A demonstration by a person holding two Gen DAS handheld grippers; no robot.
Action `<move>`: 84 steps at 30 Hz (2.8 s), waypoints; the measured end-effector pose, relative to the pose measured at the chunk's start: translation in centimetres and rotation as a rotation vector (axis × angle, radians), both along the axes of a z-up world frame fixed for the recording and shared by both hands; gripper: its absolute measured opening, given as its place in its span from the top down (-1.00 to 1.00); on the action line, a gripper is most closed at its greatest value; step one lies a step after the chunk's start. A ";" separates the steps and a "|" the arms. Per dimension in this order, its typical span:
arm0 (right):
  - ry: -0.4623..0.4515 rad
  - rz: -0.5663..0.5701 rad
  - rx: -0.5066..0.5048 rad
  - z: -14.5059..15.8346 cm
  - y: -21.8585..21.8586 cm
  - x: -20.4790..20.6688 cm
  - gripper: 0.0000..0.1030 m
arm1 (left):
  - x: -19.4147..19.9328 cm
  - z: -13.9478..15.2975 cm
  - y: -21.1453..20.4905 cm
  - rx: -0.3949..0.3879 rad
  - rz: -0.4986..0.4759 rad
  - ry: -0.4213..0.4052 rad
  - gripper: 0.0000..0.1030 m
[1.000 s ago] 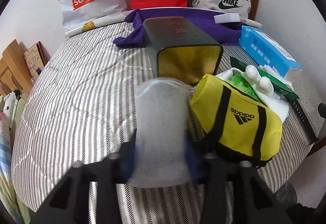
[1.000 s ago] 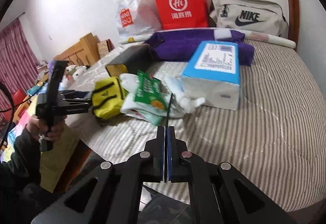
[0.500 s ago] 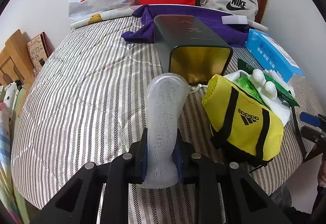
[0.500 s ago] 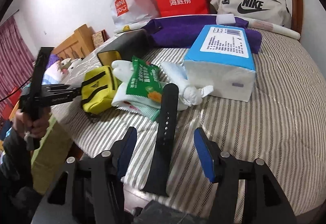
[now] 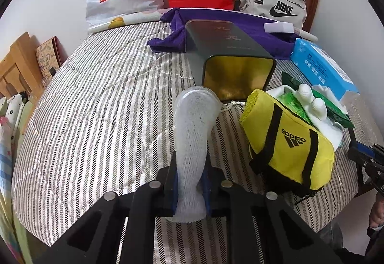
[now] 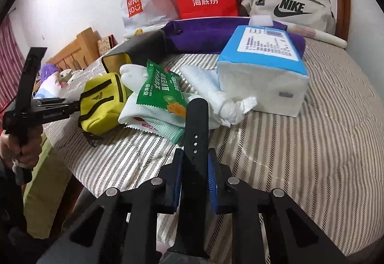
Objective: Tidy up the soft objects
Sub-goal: 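Carry the mesh bag and black strap over the purple towel with both grippers, then lower the mesh bag onto the towel and open left gripper while right sets strap on white card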
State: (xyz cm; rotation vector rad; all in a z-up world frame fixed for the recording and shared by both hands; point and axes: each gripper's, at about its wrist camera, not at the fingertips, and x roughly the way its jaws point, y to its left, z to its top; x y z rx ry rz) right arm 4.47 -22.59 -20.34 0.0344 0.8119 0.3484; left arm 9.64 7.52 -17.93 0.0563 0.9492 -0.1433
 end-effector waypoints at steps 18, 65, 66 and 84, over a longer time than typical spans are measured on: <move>-0.087 -0.067 -0.019 5.5 -3.5 -0.4 0.62 | -0.3 4.3 2.3 -0.110 0.028 -0.018 0.82; 0.070 -0.042 -0.065 6.3 -4.5 31.6 0.62 | 27.6 5.4 -4.4 -0.168 0.021 0.139 0.82; 0.071 -0.036 -0.071 6.1 -4.3 31.7 0.62 | 27.9 5.2 -4.4 -0.168 0.022 0.143 0.82; 0.113 -0.032 -0.096 4.9 -4.6 32.8 0.60 | 29.0 2.4 -5.1 -0.167 0.008 0.217 0.78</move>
